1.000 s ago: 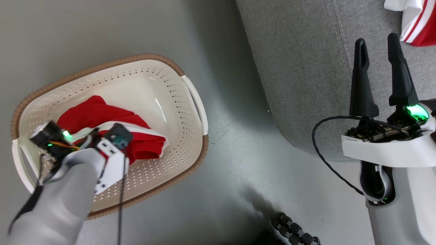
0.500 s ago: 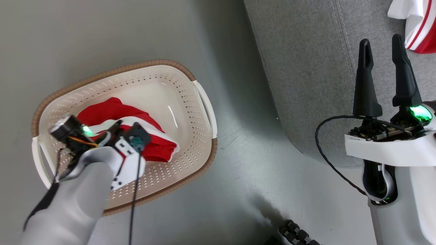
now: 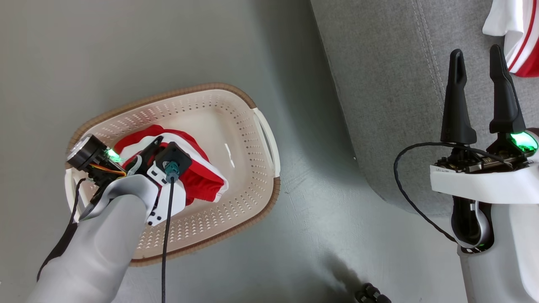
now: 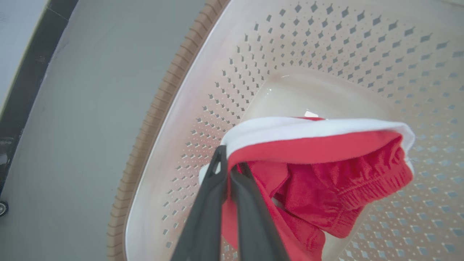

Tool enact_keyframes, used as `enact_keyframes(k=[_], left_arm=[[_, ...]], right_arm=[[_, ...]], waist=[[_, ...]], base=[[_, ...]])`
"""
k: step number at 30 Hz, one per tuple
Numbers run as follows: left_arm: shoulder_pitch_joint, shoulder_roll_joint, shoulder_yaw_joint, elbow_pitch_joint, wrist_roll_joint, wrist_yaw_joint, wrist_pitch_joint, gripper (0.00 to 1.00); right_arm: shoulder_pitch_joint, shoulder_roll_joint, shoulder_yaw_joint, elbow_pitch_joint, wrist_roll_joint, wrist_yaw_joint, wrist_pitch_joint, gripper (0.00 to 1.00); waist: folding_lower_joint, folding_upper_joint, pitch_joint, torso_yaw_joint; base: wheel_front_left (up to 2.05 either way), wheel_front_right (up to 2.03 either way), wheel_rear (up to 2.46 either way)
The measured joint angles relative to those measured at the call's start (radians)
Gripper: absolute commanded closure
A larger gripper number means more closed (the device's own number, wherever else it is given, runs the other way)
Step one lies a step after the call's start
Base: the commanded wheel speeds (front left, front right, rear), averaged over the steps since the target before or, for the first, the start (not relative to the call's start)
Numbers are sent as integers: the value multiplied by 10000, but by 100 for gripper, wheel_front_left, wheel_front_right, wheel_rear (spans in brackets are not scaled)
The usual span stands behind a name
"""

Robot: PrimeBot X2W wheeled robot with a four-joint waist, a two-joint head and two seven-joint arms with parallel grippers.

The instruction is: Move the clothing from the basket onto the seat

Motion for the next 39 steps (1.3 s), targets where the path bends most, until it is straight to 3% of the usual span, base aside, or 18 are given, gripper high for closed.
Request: enact_keyframes(k=[39], left_arm=[[1322,-1158,1881,-2991,-2475,894,-1392,100]], right_arm=[[250,-50,-328,125,-1143,0,-2,0]], waist=[[0,0,-2158,1367]], base=[[0,0,0]])
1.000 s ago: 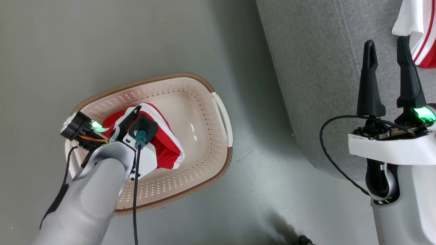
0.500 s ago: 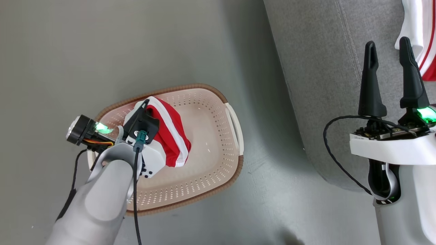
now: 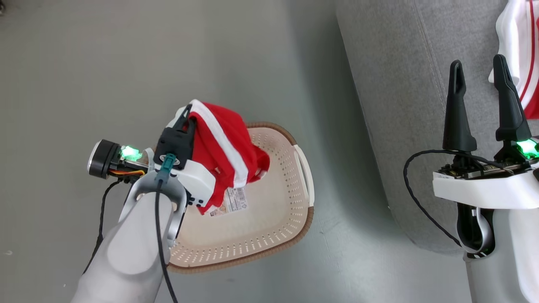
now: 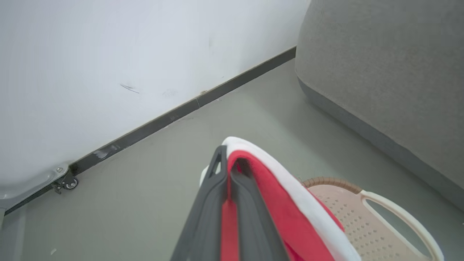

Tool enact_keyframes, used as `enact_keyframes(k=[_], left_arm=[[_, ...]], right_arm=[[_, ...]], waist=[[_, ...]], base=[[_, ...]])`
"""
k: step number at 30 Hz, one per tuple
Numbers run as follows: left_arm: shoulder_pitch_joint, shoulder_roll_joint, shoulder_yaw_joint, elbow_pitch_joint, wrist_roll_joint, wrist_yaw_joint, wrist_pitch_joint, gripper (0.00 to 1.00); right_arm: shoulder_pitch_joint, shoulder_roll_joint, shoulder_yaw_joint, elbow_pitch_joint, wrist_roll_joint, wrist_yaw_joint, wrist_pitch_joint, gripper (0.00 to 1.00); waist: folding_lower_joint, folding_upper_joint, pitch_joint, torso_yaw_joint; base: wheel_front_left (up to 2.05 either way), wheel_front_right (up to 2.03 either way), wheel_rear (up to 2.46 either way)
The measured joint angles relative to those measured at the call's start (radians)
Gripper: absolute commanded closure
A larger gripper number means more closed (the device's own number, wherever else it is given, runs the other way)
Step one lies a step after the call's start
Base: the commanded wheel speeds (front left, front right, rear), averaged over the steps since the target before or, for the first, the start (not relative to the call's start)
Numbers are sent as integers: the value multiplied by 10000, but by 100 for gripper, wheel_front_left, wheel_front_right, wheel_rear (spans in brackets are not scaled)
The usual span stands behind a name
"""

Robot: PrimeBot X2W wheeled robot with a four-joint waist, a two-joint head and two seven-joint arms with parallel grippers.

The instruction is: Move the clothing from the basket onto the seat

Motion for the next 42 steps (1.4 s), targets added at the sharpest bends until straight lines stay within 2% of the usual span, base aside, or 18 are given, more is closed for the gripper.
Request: enact_keyframes(k=[10,24,33,42], left_arm=[[569,-8,688,-913,-746,211,-71,100],[1245,-280,1386,-2209,-1768,146,-73,100],[1882,-251,1639,-2648,-1983,127,-75,100],[2419,-81,1847,-3536,-2059,12,-77,100]], right_arm=[[8,-194,-2,71,-194,0,2,0],[400,-497,316,403,-506,0,0,0],[858,-579,435,677,-508,0,0,0],[1455,-895,970,953,-581,0,21,0]], waist=[[0,0,-798,346],[0,0,-2166,769],[0,0,-3005,1002],[0,0,-4014,1283]], base=[[0,0,0],[0,0,0],[0,0,0],[0,0,0]])
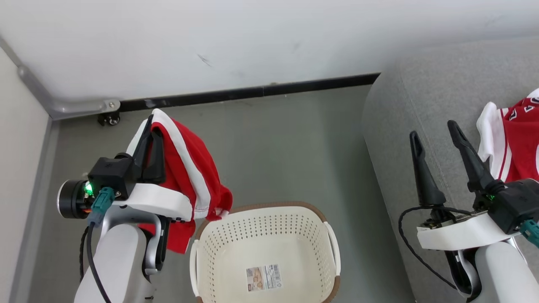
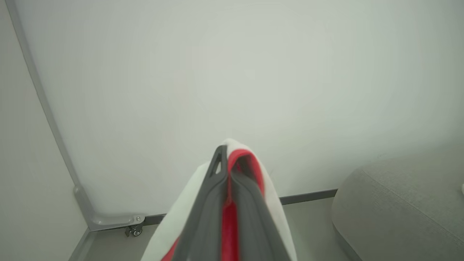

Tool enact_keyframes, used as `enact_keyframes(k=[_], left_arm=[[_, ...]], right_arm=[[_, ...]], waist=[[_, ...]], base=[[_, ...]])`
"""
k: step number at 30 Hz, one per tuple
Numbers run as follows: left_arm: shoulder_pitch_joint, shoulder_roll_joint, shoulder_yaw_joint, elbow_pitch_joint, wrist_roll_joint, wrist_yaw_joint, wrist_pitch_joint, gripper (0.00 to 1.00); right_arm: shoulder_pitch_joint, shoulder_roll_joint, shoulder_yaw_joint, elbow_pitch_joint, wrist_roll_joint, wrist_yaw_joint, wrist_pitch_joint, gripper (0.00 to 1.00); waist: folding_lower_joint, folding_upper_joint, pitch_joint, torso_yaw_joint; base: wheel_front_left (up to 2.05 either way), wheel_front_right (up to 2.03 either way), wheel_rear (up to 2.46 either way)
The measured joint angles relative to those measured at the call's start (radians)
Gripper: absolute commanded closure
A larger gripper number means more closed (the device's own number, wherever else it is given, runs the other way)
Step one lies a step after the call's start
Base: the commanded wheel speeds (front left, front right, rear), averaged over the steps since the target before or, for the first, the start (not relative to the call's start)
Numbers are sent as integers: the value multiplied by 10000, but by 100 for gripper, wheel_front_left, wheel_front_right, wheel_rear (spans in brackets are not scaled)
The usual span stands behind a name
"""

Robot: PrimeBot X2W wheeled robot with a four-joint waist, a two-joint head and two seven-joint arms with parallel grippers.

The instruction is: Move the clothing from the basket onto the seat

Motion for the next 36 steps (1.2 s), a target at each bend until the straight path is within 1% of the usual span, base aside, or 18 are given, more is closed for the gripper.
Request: enact_keyframes(k=[6,11,15,18,25,26,29,36], left_arm=[[27,82,-98,-441,17,-217,-10,100],[30,75,-261,-608,17,-389,-12,100],[31,77,-334,-619,17,-508,-81,100],[32,67,-443,-677,21,-562,-81,100],[32,-105,-765,-907,33,-663,-69,100],[32,-132,-819,-953,48,-732,-59,100],[12,-165,-988,-1197,121,-746,-27,100],[-322,-188,-1223,-1885,136,-1053,15,100]], right_arm=[[239,-230,485,48,-15,0,142,0],[360,-418,1116,73,-15,0,414,0],[365,-644,1760,107,-2,0,665,0],[364,-757,2451,167,31,0,848,0],[349,-963,3896,314,441,0,1183,0],[348,-984,4000,330,495,0,1200,0],[343,-1181,4197,431,658,0,1313,0],[306,-1697,4199,928,769,0,1505,0]], waist=[[0,0,-528,154],[0,0,-909,266],[0,0,-1170,335],[0,0,-1340,372],[0,0,-1643,405],[0,0,-1673,406],[0,0,-1746,422],[0,0,-1778,497]], base=[[0,0,0],[0,0,0],[0,0,0],[0,0,0],[0,0,0],[0,0,0],[0,0,0],[0,0,0]])
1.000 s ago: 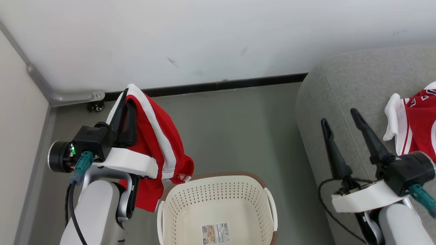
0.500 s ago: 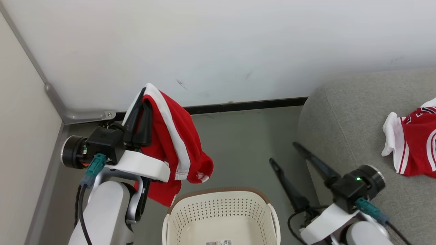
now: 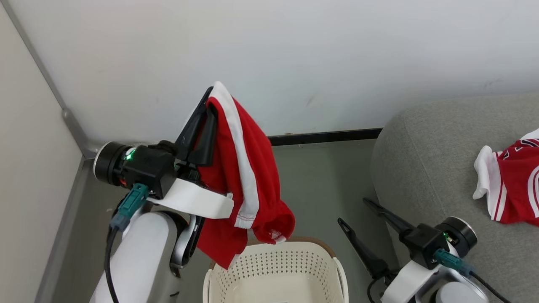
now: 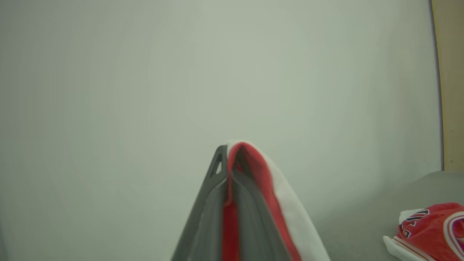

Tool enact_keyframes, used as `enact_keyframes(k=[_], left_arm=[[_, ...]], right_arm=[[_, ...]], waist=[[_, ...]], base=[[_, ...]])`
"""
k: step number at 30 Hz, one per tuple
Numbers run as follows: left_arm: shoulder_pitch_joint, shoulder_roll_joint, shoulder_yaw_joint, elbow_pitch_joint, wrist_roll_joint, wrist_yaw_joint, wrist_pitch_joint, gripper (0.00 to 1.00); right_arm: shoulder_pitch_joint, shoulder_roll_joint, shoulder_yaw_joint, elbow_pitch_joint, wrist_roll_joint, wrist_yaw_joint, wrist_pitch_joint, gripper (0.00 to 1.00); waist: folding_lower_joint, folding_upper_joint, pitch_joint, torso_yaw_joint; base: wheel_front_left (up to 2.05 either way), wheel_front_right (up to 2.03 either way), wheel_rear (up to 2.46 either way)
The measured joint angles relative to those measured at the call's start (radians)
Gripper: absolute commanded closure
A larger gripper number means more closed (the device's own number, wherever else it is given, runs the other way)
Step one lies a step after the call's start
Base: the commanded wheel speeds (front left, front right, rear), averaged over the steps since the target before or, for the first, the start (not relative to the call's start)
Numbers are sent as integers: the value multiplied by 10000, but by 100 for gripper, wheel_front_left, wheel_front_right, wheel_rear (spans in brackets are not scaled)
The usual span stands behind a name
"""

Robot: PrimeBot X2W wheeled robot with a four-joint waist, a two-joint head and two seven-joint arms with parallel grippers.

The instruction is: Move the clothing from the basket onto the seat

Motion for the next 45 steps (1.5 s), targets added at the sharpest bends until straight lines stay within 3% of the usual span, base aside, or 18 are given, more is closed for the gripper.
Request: enact_keyframes(k=[16,29,45], left_arm=[[-606,-261,-663,-1018,-38,-543,173,100],[-755,-316,-1151,-1438,-127,-660,621,100],[-795,-324,-1244,-1306,-199,-729,1103,100]], right_arm=[[-421,-125,646,748,803,0,134,0],[-943,123,1935,1390,1423,0,148,0],[-1244,123,3181,1329,2080,0,-267,0]], waist=[[0,0,19,26],[0,1,61,197],[0,0,4,325]], base=[[0,0,0],[0,0,0],[0,0,0]])
